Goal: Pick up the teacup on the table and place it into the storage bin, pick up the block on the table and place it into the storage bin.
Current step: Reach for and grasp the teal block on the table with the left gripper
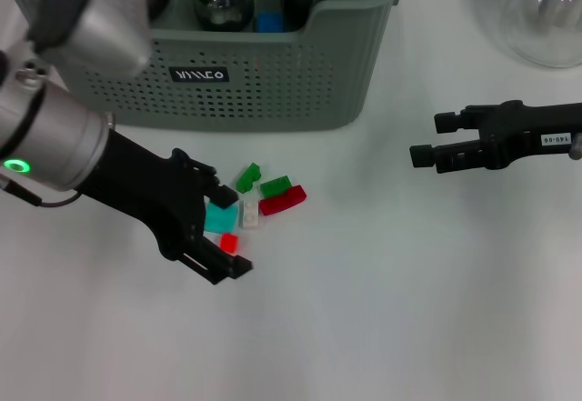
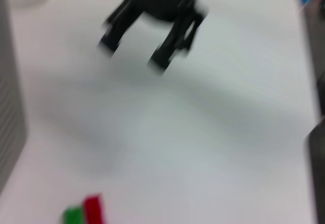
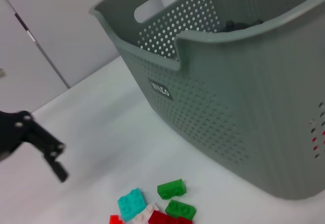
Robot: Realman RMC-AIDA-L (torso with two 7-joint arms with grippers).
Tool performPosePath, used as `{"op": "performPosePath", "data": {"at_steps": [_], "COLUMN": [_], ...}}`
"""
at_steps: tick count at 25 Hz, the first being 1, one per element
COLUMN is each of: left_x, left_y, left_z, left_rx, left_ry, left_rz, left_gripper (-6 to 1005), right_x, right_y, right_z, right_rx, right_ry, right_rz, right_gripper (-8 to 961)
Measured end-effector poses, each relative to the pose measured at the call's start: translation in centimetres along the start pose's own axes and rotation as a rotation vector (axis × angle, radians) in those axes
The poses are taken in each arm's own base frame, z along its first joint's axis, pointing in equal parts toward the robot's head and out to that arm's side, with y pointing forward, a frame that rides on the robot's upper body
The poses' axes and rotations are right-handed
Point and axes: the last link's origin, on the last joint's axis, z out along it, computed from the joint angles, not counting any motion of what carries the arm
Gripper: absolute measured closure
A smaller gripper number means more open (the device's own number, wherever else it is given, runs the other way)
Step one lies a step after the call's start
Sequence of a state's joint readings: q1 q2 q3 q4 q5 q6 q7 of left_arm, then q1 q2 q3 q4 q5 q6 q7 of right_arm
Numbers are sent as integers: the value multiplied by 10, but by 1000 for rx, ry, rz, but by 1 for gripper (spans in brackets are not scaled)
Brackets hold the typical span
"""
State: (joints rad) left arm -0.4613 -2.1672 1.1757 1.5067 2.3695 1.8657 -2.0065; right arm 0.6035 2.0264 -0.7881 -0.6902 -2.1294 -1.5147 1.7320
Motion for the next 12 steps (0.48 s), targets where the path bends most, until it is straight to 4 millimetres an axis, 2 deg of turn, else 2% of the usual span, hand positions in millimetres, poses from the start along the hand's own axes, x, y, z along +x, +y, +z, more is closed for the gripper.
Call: {"op": "performPosePath", "data": {"at_steps": [5,10,12], "left_x": [0,5,13], "left_y": [-18,-30,-40], "left_z": [18,24,27], "left_rx": [84,124,144], "left_ry": [-181,-291,-359], "left_rz": [82,175,252], "left_gripper": [90,91,91], "right_x": [0,0,0], "right_y": [0,0,0], "right_z": [1,0,1], "right_rx": [1,1,1], "right_ry": [1,-1,-1], "right_rz": [5,22,31], "right_gripper": [7,7,7]}}
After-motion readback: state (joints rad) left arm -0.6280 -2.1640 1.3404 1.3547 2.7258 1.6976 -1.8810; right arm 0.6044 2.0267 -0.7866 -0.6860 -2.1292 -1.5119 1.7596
